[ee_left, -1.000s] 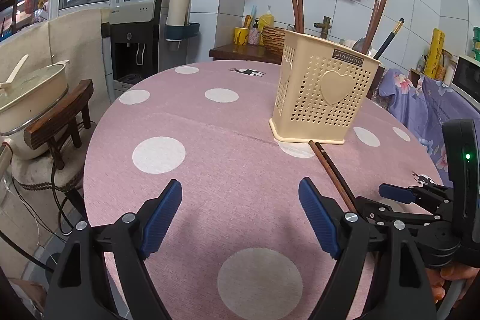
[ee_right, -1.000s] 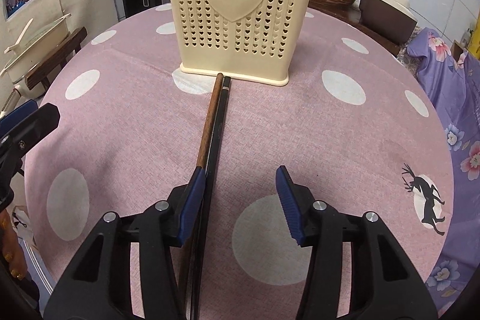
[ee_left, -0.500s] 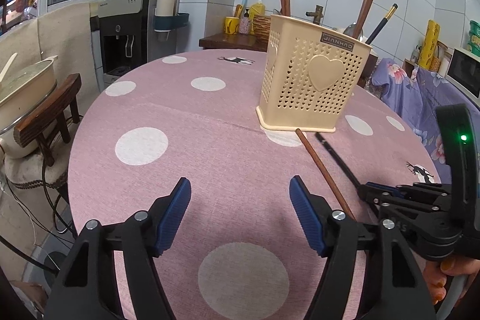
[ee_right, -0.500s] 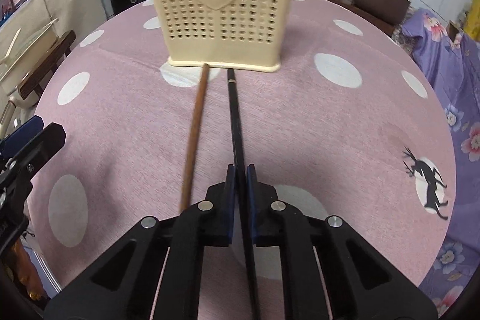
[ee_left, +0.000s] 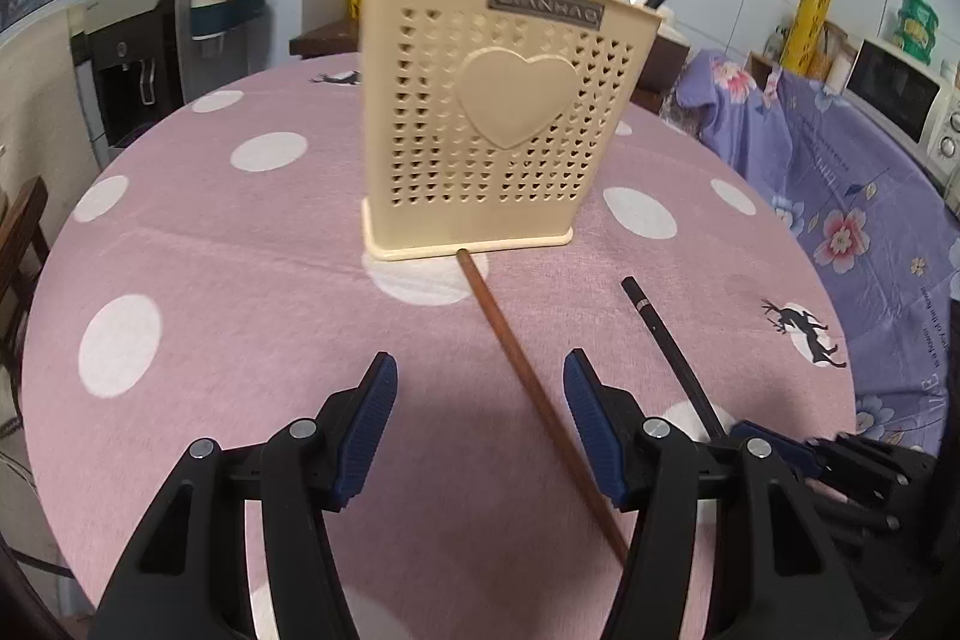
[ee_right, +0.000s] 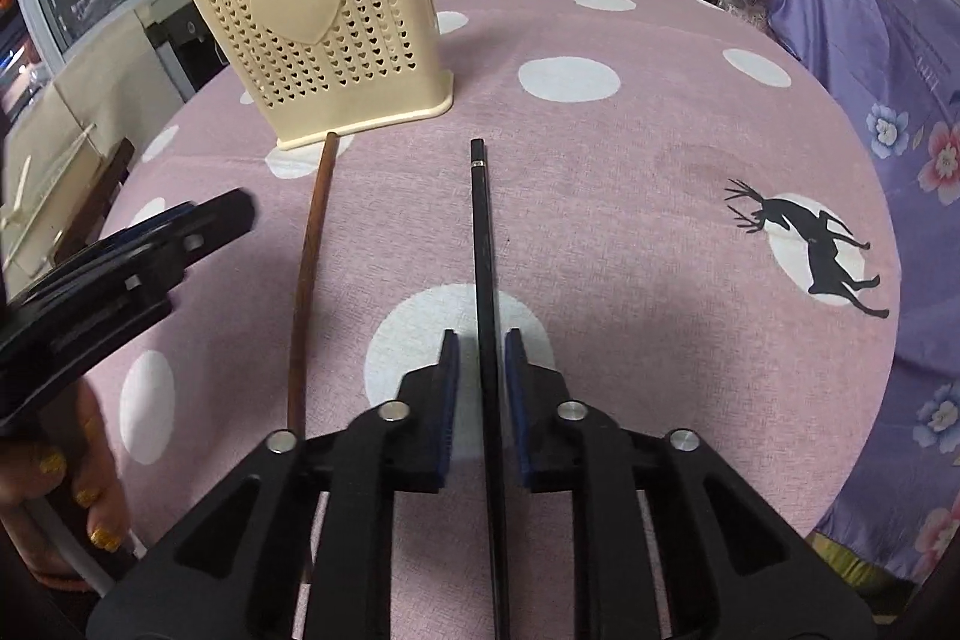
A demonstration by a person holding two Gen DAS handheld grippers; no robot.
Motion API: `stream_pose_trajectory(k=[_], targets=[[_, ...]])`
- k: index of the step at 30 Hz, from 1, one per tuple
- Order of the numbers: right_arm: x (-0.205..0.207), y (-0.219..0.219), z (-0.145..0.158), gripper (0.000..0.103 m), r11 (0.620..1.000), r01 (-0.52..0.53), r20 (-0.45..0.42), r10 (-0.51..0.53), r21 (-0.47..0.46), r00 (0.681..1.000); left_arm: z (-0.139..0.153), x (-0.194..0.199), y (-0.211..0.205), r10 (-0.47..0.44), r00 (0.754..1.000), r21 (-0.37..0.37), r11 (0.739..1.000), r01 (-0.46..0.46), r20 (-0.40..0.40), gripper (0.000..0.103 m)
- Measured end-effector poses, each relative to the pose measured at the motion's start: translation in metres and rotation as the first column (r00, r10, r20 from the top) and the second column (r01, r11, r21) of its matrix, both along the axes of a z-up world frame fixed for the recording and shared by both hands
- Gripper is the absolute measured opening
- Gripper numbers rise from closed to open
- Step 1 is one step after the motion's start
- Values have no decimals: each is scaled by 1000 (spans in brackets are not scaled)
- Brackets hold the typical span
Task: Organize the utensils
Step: 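Lift the black chopstick with the right tool while the left tool grasps the brown chopstick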
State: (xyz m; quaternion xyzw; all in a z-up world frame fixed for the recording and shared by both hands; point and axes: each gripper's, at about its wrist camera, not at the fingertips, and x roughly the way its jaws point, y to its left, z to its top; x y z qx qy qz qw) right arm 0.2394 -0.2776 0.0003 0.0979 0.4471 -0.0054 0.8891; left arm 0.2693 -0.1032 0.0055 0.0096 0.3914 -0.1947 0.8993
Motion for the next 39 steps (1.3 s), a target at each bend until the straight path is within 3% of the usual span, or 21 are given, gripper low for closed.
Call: stream_pose_trajectory(k=[3,8,15,23,39], targets=[[-3,-3,4,29,1000,19,27,-19,-21,999,-6,15,-15,-10,999,17,1000,10,-36,57],[-4,-9,6,29,999,27,34,-25,-35,999,-20,41,-33,8,996,74,997,-1,-90,42],[3,-10,8,29,999,11,34,-10,-36,999,-21,53,-42,17,998,162,987,-8,-53,28],[40,-1,6,29,997,-79,7,79,-15,997,-20,56,-39,13,999,191,982,-4,-46,14],[78,4,-2,29,994,-102,-43,100,-44,994,-20,46,-29,-8,998,150,989,18,-69,9]])
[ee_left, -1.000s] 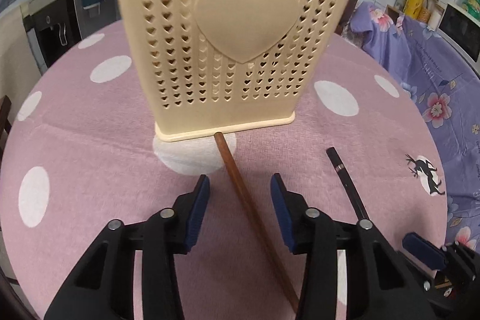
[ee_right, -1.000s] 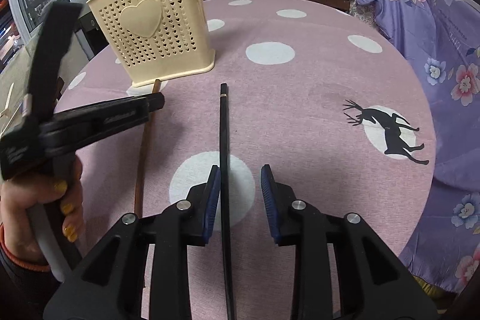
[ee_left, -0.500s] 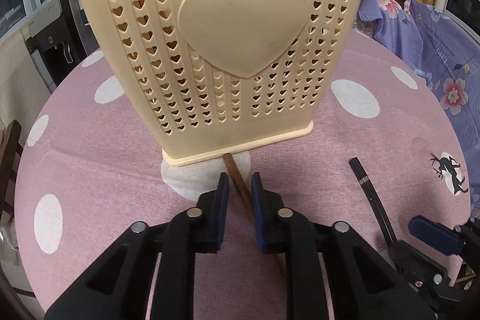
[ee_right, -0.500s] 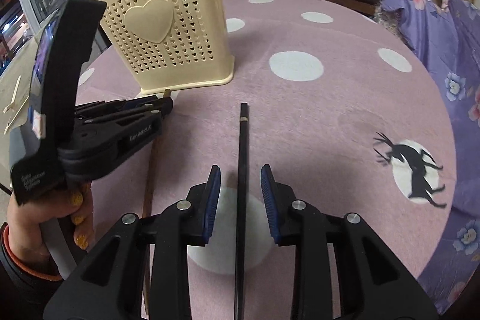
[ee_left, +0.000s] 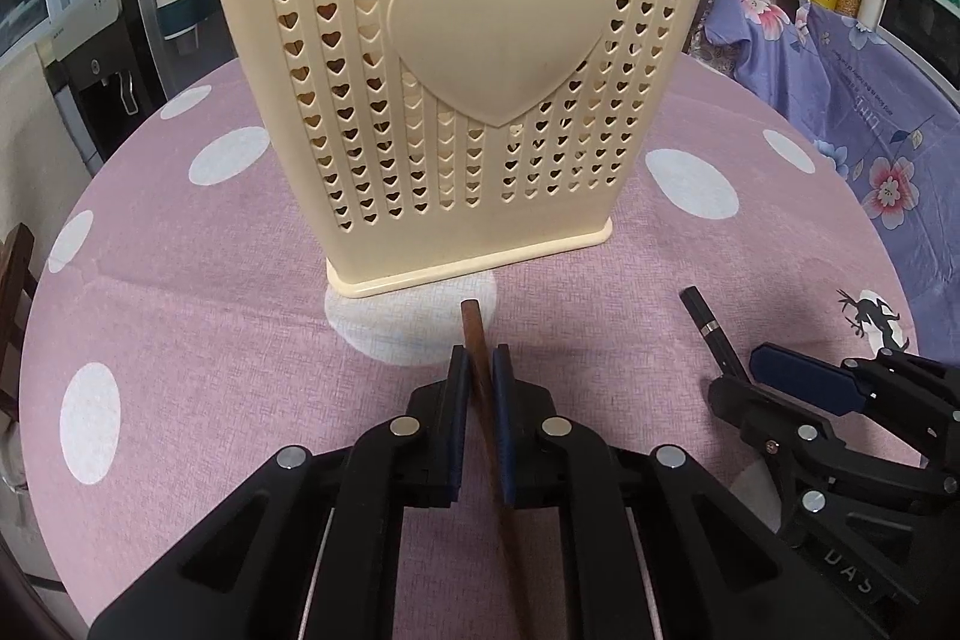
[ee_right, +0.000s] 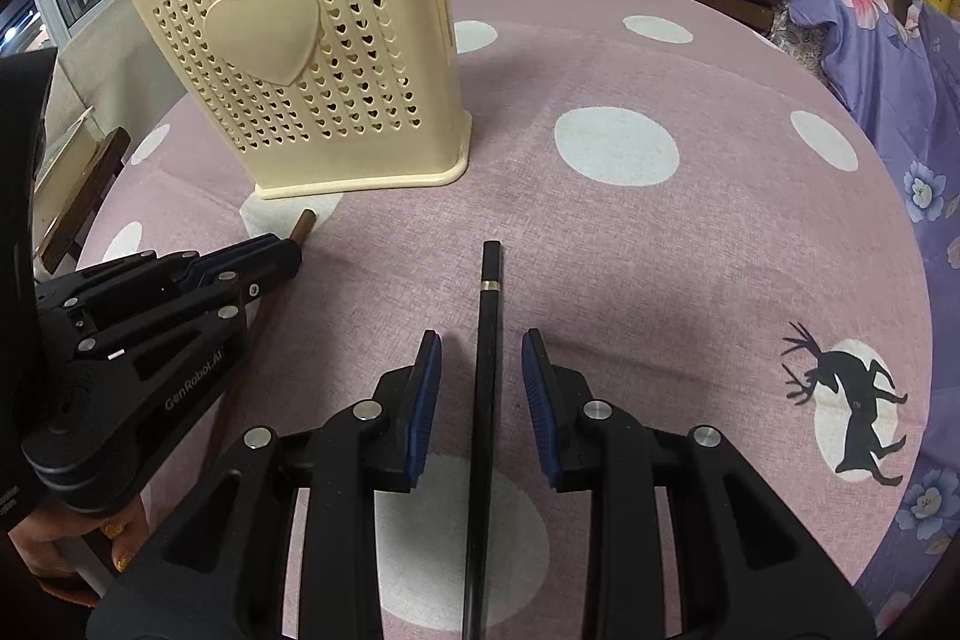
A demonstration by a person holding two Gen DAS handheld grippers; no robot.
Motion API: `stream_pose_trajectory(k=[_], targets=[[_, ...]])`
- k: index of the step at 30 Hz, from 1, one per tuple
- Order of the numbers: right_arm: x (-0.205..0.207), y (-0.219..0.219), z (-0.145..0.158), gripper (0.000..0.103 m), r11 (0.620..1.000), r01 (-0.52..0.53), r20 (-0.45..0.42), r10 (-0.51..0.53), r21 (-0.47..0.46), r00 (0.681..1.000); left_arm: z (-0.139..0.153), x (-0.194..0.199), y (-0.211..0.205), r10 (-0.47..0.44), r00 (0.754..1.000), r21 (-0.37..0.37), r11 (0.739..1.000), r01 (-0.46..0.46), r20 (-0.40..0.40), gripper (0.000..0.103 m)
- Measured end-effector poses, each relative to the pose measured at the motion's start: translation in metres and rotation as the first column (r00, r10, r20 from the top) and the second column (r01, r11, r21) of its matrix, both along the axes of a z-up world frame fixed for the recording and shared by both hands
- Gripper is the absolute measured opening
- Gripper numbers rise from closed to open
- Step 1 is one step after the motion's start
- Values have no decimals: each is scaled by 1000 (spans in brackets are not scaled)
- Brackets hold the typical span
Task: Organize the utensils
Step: 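Lift the black chopstick with the right tool while the left tool grasps the brown chopstick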
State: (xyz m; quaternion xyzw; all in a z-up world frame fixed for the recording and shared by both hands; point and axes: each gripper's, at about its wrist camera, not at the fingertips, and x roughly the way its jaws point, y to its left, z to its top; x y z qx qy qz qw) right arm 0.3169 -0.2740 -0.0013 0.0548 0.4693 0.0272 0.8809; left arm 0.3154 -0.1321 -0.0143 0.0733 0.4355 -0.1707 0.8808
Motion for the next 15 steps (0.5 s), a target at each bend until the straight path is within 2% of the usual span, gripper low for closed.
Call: stream_pose_trajectory(k=[5,11,15], targets=[[4,6,0,25,999,-6,8,7,-45,1000,0,2,-3,2,1000,3,1000,-2,1,10],[6,5,-1,9,997,1,22,1,-71,1000,0,1,-6,-4,1000,18,1000,3,20,9],[6,5,-3,9,995,0,33,3,-95,999,-1,-2,-8,2,999,28,1000,-3,34,9]])
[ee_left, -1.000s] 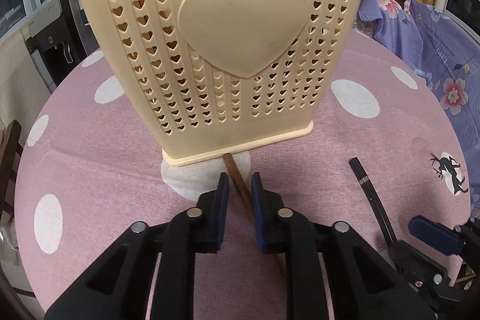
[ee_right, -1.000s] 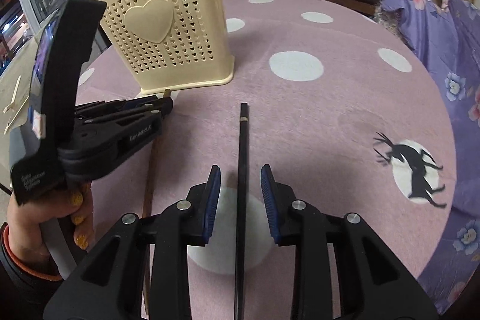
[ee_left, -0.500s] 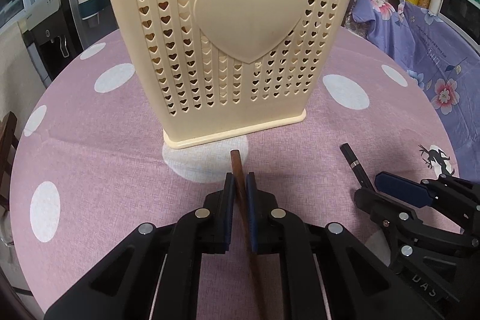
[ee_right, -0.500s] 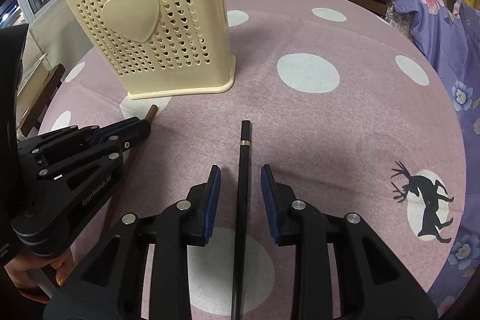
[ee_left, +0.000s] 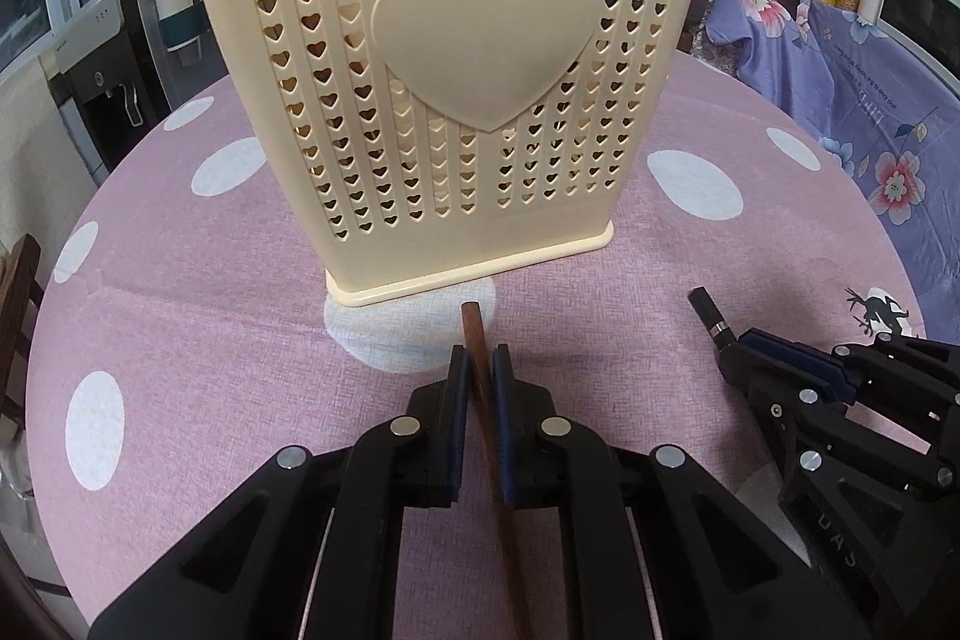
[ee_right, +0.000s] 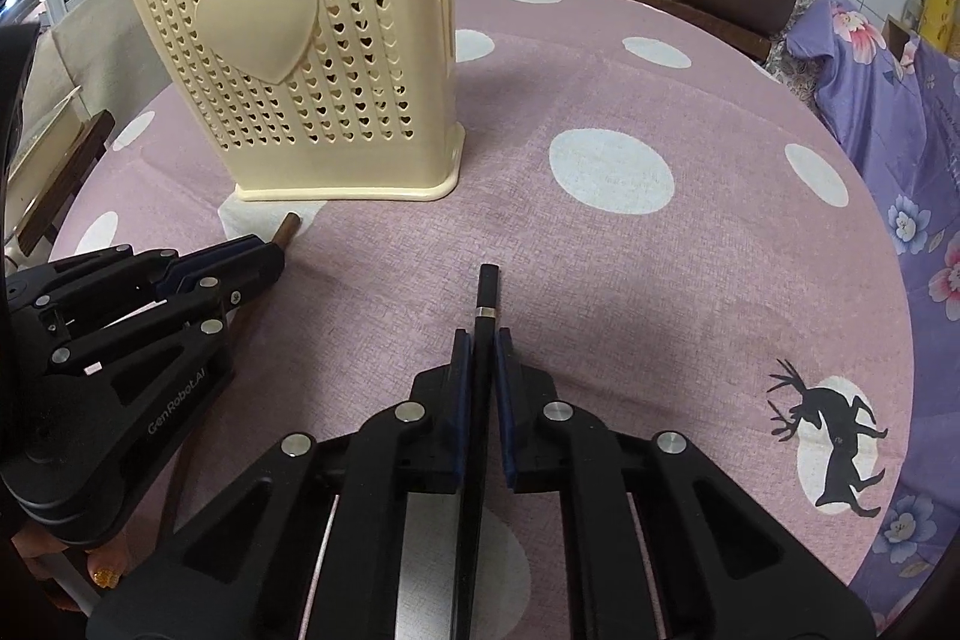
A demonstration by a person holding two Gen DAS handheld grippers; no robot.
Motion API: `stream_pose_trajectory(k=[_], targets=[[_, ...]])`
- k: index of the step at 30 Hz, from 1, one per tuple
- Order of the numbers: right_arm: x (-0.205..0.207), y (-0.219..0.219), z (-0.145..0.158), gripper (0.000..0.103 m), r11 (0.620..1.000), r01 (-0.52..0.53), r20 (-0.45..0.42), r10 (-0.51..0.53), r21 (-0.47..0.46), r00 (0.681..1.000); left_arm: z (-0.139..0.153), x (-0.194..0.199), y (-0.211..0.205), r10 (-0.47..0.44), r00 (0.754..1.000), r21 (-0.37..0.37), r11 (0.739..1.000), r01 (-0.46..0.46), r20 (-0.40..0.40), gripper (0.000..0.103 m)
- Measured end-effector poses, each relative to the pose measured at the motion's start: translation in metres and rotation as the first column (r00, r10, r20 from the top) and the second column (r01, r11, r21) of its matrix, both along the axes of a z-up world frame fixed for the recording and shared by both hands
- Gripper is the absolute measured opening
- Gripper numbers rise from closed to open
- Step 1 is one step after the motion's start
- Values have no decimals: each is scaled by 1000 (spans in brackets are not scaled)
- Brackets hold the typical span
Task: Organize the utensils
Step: 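Lift the black chopstick with the right tool while the left tool grasps the brown chopstick, then raise both held chopsticks upright and carry them over the beige holder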
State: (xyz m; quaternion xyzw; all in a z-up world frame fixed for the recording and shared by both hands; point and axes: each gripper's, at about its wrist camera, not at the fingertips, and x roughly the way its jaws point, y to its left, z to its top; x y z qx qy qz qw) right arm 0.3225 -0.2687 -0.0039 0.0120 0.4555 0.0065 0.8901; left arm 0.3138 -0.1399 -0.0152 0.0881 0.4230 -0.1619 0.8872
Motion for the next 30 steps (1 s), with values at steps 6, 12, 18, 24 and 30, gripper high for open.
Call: stream_pose_trajectory(k=[6,12,18,24,30], targets=[[-1,-7,4,8,998,21,-9,-21,66,1000,1,0,7,5,1000,-44,999,-6,-12,9],[-14,-12,32,8,993,13,68,-21,117,997,20,-13,15,-1,999,-94,996,5,41,8],[-33,-10,77,8,989,-34,190,6,142,982,62,-30,30,0,992,-169,985,22,125,8],[-55,-9,125,8,987,-73,290,29,143,956,104,-44,53,29,979,-244,969,22,203,8],[-70,-18,160,8,984,-86,350,26,157,937,139,-52,76,52,961,-294,955,31,271,8]])
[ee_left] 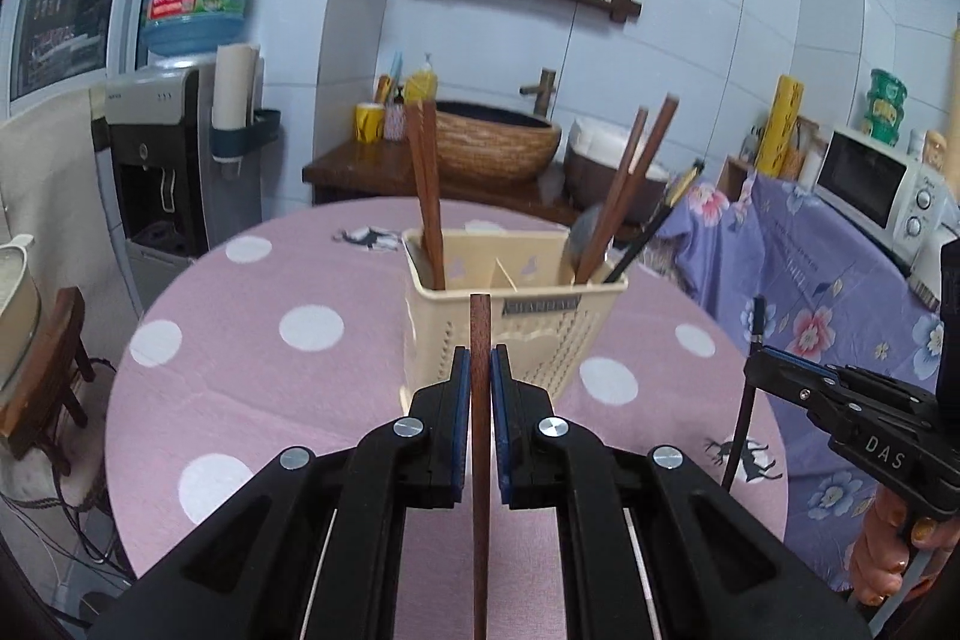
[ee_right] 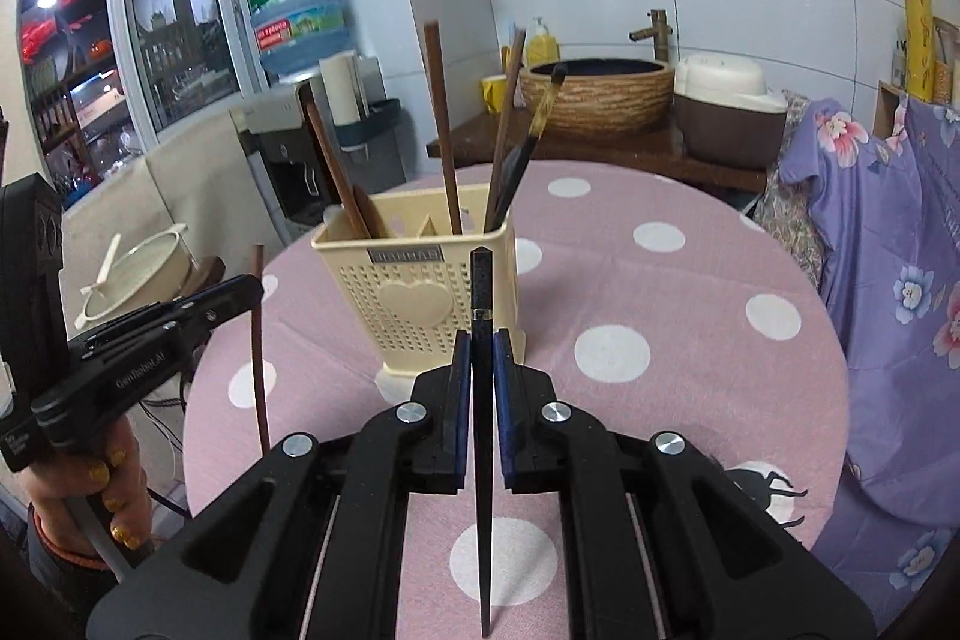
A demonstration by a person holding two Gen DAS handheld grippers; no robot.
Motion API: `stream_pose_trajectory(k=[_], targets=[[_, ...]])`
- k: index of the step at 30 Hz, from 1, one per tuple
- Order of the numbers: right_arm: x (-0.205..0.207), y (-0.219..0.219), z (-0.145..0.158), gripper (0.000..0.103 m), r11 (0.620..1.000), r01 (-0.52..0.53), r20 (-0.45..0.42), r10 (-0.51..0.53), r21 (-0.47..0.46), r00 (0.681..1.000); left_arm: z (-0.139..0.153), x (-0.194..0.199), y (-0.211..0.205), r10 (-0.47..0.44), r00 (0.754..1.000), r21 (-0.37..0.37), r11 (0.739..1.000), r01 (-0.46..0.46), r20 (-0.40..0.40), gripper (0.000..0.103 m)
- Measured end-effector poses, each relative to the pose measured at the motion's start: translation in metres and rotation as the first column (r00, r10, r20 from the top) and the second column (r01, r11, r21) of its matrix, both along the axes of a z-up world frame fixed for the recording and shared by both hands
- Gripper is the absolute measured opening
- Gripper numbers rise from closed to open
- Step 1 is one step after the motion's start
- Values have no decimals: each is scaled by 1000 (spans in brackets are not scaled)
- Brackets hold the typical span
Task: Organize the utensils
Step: 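Raise both held chopsticks upright and carry them over the beige holder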
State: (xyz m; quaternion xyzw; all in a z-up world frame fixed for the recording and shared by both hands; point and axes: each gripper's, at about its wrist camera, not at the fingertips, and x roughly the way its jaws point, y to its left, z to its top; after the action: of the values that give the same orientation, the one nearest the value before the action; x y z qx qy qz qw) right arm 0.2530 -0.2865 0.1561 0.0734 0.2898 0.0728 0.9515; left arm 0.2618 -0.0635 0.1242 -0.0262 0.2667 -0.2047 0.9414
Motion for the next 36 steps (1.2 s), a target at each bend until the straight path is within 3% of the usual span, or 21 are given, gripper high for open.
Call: stream_pose_trajectory(k=[6,30,36], targets=[[-10,3,15,8,1000,-4,28,4,-5,1000,9,-5,11,1,1000,-21,1000,0,15,8],[-10,9,29,8,1000,-30,45,30,-4,999,32,-16,17,-21,998,-69,997,25,61,8],[-4,15,53,8,999,-48,75,47,4,996,53,-12,14,-39,996,-84,995,46,79,8]])
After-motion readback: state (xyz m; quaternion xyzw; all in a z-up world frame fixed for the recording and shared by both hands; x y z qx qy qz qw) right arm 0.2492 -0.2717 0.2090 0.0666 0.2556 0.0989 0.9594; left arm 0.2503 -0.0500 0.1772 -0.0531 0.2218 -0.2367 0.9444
